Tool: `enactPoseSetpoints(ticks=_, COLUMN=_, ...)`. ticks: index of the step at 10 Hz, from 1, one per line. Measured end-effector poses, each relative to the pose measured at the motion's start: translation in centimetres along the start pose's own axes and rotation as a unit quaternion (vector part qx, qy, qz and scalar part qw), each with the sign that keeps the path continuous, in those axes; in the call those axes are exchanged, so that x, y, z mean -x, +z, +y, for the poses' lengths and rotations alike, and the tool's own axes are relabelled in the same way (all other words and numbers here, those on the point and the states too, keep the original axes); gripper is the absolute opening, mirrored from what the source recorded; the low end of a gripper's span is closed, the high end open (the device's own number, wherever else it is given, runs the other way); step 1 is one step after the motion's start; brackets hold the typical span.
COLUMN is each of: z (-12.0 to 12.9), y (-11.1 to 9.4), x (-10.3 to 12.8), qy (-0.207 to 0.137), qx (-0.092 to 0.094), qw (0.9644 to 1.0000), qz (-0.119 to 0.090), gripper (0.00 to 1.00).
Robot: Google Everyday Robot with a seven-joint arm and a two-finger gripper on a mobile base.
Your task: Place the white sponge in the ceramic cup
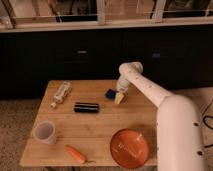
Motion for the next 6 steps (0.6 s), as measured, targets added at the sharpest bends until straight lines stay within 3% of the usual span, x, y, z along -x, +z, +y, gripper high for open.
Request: enactPoseSetpoints(ticks=6, z=0.5, y=1.3, x=-0.2, qy=-0.001, qx=0.017, qw=0.9999, qz=0.002, gripper=0.19)
